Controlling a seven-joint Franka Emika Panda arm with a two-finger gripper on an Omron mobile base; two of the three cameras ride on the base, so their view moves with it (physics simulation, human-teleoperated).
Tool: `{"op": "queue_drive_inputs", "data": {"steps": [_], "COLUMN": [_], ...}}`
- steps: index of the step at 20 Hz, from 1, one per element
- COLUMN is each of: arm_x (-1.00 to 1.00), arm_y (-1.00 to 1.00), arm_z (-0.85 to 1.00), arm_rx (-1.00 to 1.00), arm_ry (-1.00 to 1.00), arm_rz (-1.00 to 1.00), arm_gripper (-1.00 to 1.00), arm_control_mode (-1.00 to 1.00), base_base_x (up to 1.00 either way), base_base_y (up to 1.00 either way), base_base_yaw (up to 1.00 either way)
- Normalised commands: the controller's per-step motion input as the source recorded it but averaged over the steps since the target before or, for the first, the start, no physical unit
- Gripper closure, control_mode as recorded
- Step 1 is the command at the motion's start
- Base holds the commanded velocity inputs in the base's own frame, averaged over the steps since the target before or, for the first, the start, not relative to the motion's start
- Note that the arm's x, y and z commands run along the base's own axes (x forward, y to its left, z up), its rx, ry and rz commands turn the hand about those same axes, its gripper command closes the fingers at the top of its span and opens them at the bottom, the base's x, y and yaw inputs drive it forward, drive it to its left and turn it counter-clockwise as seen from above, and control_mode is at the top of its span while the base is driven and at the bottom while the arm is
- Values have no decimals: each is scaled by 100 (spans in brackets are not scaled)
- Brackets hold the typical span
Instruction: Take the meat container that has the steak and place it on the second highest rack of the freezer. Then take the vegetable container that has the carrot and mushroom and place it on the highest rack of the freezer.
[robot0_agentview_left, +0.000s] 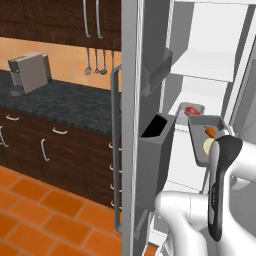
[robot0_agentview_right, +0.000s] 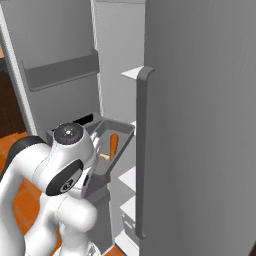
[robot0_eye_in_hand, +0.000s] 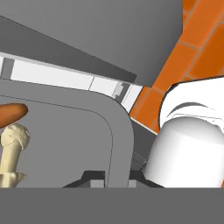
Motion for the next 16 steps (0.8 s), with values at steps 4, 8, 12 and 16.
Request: {"op": "queue_drive_inputs", "data": {"steps": [4,8,12,16], "arm_x": [0,-10,-2,13], "arm_y": [0,11,25,3], "arm_z": [0,43,50,78], "arm_rx": [0,-9,-18,-7], "arm_ry": [0,-12,-2,-2], "arm_rz": [0,-2,0,-5], "arm_gripper": [100,100,100,100], "arm_control_mode": [100,-100,-100,-100], "base_base_x": [0,0,0,0], "base_base_y": [1,0,0,0], "base_base_yaw": [0,0,0,0]}}
